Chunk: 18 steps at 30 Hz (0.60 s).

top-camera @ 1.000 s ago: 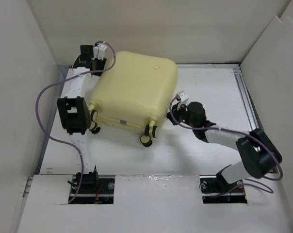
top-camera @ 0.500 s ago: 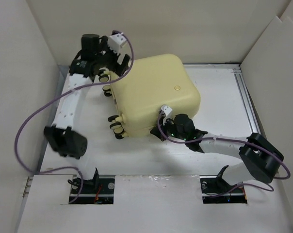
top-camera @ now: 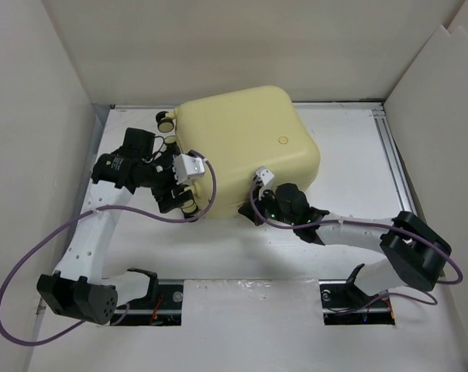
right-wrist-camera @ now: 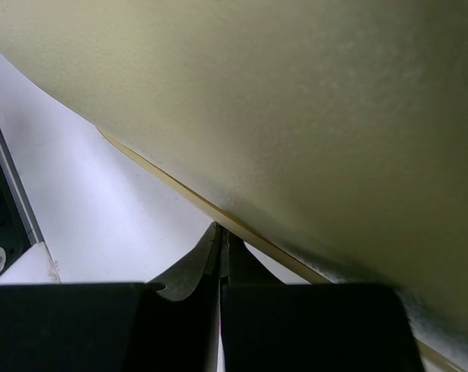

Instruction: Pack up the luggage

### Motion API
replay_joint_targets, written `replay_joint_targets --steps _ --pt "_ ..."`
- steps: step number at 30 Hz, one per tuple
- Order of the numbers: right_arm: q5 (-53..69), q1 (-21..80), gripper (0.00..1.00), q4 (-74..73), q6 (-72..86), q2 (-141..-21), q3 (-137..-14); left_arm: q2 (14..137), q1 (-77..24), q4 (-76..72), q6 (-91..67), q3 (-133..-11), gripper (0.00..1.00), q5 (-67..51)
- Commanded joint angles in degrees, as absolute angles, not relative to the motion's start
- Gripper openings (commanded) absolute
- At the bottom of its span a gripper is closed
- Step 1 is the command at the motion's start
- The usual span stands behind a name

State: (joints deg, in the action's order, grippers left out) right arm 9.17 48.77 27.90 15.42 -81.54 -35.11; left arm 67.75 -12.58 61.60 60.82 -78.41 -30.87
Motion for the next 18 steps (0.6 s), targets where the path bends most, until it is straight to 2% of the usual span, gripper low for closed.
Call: replay_joint_targets --steps 1,5,8,14,16,18 --pt "5.36 48.96 0.00 34.28 17.05 -82.53 -38.50 67.24 -13.36 57.01 59.00 -73.76 1.00 -27.17" --pt "3.61 49.57 0.00 34.28 18.10 -83.06 -38.50 66.62 -13.36 47.67 52.57 -68.30 1.00 -27.77" --pt "2.90 49.57 0.00 34.28 18.11 -82.53 -38.50 67.32 -13.36 48.95 54.22 -67.59 1.00 -32.06" --pt "-1.58 49.57 0.00 30.59 20.03 -82.00 -39.02 70.05 -13.89 44.92 51.25 -61.27 0.99 -29.97" --pt "-3.33 50.09 0.00 29.10 20.56 -82.00 -39.02 71.27 -13.89 43.42 50.11 -60.74 0.88 -28.83" --pt "-4.83 50.10 0.00 25.33 21.18 -81.47 -39.55 72.33 -13.89 42.80 47.64 -60.73 0.66 -28.22"
